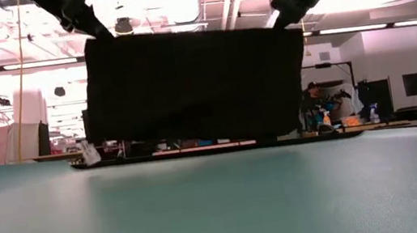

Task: Roll towel into tight, uniform cylinder
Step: Fold the black towel

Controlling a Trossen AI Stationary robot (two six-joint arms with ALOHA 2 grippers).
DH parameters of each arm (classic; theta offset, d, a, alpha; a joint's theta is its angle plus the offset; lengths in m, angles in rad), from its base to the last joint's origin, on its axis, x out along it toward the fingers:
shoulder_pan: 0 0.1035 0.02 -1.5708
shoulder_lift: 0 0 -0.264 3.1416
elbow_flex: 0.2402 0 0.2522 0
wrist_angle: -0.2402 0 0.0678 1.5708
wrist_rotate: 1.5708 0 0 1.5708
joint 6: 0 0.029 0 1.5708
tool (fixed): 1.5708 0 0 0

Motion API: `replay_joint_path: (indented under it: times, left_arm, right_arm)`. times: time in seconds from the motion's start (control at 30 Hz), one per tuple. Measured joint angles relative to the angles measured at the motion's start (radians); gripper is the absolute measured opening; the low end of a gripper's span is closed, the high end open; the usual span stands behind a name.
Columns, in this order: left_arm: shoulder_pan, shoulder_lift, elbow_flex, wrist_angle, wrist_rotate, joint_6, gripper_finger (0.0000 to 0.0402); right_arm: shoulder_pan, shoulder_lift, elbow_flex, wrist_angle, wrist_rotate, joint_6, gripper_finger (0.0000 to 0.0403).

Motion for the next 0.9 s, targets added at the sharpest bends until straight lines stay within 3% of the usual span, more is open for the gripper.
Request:
replay_joint_path:
  times: [0.1,0.2,0.23,0.33,0.57,0.9]
  left_arm:
    - [-0.014,0.002,0.031,-0.014,-0.004,0.002,0.0]
    - [-0.018,0.009,0.056,-0.022,-0.024,0.022,0.0]
    - [-0.018,0.011,0.057,-0.018,-0.028,0.022,0.0]
    - [-0.019,0.018,0.057,-0.028,-0.029,0.016,0.0]
    - [-0.055,0.017,0.057,-0.126,-0.019,-0.073,0.0]
    - [-0.308,0.004,0.057,-0.183,0.038,-0.249,0.0]
  right_arm:
    - [0.032,-0.003,0.0,0.01,0.065,0.002,0.0]
    - [0.051,-0.004,0.016,-0.026,-0.089,-0.068,0.0]
    - [0.056,-0.001,0.023,-0.024,-0.092,-0.058,0.0]
    - [0.065,0.008,0.039,-0.038,0.024,0.007,0.0]
    - [0.142,0.007,0.075,-0.028,0.031,0.07,0.0]
    - [0.351,0.008,0.078,-0.065,-0.046,0.32,0.0]
